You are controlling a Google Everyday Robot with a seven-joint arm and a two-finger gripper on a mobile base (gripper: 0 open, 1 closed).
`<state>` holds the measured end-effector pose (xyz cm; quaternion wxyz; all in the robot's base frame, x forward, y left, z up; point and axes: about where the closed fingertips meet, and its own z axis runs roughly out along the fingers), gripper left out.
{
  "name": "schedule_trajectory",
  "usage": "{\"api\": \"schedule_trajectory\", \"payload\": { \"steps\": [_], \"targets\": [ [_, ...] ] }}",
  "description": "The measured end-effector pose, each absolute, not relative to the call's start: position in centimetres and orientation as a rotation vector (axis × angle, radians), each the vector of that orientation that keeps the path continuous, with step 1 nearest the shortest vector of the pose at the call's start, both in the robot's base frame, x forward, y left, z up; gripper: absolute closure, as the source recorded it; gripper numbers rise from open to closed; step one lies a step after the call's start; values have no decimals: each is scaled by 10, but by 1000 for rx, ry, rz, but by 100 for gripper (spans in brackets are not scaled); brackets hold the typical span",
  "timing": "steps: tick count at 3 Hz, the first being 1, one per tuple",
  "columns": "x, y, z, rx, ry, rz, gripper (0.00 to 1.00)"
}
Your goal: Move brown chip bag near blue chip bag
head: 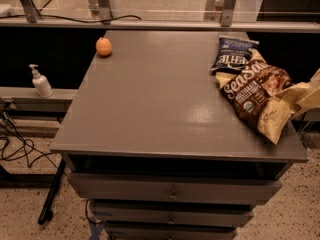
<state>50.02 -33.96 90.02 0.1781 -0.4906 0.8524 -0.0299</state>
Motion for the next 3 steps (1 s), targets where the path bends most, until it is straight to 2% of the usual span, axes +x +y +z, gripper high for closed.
{"api": "schedule_trajectory", "payload": {
  "steps": [1,3],
  "targets": [
    [493,-345,902,-1376,2428,-78,82],
    [487,-338,901,-1399,2421,-45,35]
  ]
}}
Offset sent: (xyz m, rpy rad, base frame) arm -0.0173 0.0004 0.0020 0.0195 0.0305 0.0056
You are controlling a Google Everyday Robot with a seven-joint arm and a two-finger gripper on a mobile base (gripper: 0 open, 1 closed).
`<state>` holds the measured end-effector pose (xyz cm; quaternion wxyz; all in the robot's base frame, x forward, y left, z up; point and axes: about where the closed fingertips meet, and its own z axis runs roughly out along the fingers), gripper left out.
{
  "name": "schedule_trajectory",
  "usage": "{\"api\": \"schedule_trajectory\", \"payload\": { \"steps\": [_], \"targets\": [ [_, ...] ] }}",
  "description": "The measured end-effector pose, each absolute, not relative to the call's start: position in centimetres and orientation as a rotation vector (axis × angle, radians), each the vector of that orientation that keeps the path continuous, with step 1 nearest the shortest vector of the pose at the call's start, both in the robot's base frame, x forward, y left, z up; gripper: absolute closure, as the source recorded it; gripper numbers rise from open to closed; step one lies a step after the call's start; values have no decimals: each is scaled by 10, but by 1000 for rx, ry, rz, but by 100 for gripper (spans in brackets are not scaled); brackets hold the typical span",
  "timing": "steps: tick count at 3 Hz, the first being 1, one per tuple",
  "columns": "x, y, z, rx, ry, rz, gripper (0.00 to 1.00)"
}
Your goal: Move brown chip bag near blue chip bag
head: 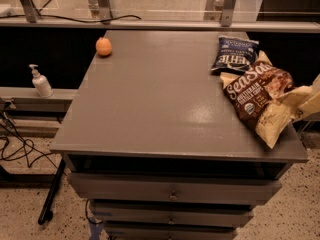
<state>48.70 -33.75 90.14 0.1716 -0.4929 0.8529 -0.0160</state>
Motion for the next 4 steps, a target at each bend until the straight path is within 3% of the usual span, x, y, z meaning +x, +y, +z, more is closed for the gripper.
{"api": "schedule_trajectory", "payload": {
  "steps": [1,2,4],
  "targets": [
    [486,-335,900,-1410,2419,-31,12],
    [484,-334,902,-1410,2414,-19,0],
    [470,-352,938,-1319,2347,-18,0]
  ]
}}
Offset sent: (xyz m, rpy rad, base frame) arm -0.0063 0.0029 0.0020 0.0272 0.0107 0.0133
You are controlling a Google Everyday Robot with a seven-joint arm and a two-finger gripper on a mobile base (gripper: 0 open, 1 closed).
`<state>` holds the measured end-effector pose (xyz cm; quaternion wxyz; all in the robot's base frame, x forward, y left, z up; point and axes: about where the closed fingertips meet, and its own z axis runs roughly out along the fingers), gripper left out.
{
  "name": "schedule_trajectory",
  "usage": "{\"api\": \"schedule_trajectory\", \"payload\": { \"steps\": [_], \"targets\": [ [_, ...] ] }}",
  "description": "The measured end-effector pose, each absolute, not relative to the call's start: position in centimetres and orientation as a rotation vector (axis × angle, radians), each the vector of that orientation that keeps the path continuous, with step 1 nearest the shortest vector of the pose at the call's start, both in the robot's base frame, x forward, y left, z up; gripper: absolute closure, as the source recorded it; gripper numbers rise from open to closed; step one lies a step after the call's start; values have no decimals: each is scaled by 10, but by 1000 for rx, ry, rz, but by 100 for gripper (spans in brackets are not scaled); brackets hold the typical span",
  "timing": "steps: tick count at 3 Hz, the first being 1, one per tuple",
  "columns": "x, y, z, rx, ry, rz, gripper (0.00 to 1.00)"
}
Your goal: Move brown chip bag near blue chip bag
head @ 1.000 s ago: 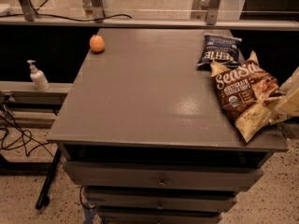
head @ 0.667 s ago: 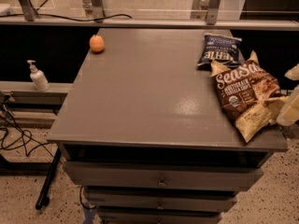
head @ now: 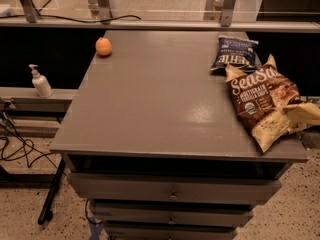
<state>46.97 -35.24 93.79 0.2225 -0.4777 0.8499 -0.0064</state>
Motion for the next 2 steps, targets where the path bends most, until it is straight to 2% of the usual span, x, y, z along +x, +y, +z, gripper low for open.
{"api": "schedule_trajectory", "payload": {
  "steps": [1,2],
  "targets": [
    [453,-364,988,-1214,2222,-18,0],
    [454,-358,991,-1209,2206,10,0]
  ]
}}
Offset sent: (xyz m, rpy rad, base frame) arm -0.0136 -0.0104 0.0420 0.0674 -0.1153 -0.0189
